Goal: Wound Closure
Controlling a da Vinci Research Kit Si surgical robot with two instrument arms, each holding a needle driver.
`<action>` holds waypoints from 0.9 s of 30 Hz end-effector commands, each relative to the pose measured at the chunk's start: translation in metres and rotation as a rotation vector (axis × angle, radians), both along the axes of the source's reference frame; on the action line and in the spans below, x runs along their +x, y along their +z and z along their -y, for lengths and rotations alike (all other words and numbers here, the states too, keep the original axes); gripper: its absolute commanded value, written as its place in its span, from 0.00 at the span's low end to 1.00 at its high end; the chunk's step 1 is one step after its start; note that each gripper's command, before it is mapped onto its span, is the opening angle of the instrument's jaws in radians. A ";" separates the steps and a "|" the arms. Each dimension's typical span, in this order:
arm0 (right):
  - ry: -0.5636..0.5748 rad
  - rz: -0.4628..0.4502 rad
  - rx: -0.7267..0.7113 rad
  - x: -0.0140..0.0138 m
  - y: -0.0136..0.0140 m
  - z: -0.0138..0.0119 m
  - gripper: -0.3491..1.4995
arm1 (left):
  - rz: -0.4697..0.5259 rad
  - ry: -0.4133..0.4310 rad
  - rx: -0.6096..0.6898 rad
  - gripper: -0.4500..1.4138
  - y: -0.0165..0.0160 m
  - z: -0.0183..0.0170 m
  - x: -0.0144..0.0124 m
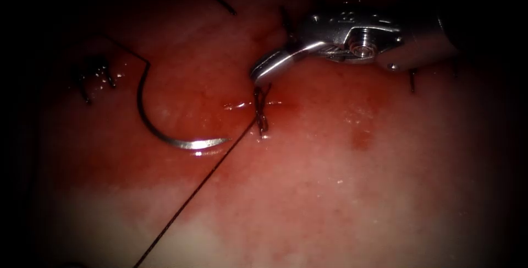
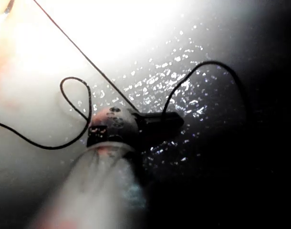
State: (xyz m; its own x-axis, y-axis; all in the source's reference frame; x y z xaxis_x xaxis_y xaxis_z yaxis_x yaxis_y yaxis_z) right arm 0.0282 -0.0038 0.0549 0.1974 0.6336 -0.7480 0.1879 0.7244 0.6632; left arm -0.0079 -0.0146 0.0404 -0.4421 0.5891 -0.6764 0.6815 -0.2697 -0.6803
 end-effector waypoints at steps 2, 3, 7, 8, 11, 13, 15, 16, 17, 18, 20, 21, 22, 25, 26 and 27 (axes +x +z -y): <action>0.011 0.003 0.001 0.0008 0.0006 0.0002 0.00 | 0.005 0.007 0.005 0.00 -0.0003 0.0021 0.0000; 0.013 0.005 0.001 0.0008 0.0006 0.0001 0.00 | 0.006 0.009 0.005 0.00 -0.0006 0.0026 0.0004; 0.021 0.011 0.002 0.0010 0.0007 -0.0003 0.00 | 0.002 0.009 0.001 0.00 -0.0013 0.0042 0.0008; 0.023 0.013 0.002 0.0010 0.0008 -0.0003 0.00 | 0.000 0.008 -0.001 0.00 -0.0014 0.0046 0.0007; 0.037 0.021 -0.002 0.0009 0.0009 -0.0005 0.00 | -0.009 0.009 -0.006 0.00 -0.0018 0.0059 -0.0001; 0.044 0.023 -0.001 0.0009 0.0009 -0.0007 0.00 | -0.002 0.010 0.000 0.00 -0.0022 0.0068 -0.0009; 0.060 0.031 -0.011 0.0009 0.0010 -0.0010 0.00 | 0.007 0.011 0.008 0.00 -0.0029 0.0080 -0.0020; 0.060 0.031 -0.011 0.0009 0.0010 -0.0010 0.00 | 0.007 0.011 0.008 0.00 -0.0029 0.0080 -0.0020; 0.068 0.038 -0.011 0.0008 0.0010 -0.0012 0.00 | 0.011 0.011 0.011 0.00 -0.0031 0.0083 -0.0023; 0.076 0.044 -0.015 0.0008 0.0010 -0.0013 0.00 | 0.013 0.013 0.013 0.00 -0.0033 0.0087 -0.0026; 0.098 0.054 -0.028 0.0007 0.0010 -0.0018 0.00 | 0.022 0.015 0.020 0.00 -0.0037 0.0093 -0.0033; 0.115 0.061 -0.032 0.0006 0.0011 -0.0021 0.00 | 0.024 0.011 0.023 0.00 -0.0038 0.0095 -0.0036; 0.154 0.076 -0.040 0.0005 0.0012 -0.0027 0.00 | 0.027 0.011 0.024 0.00 -0.0038 0.0098 -0.0044; 0.181 0.099 -0.064 0.0004 0.0014 -0.0032 0.00 | 0.025 0.006 0.024 0.00 -0.0037 0.0100 -0.0052; 0.202 0.118 -0.082 0.0003 0.0015 -0.0035 0.00 | 0.025 0.002 0.025 0.00 -0.0036 0.0099 -0.0055; 0.214 0.129 -0.093 0.0003 0.0016 -0.0037 0.00 | 0.023 0.000 0.025 0.00 -0.0035 0.0098 -0.0058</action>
State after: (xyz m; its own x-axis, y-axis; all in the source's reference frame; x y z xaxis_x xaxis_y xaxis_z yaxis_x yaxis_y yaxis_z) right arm 0.0278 0.0003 0.0559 0.1639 0.6016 -0.7818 -0.0727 0.7977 0.5986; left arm -0.0135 -0.0228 0.0368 -0.4245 0.6044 -0.6741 0.6955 -0.2590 -0.6702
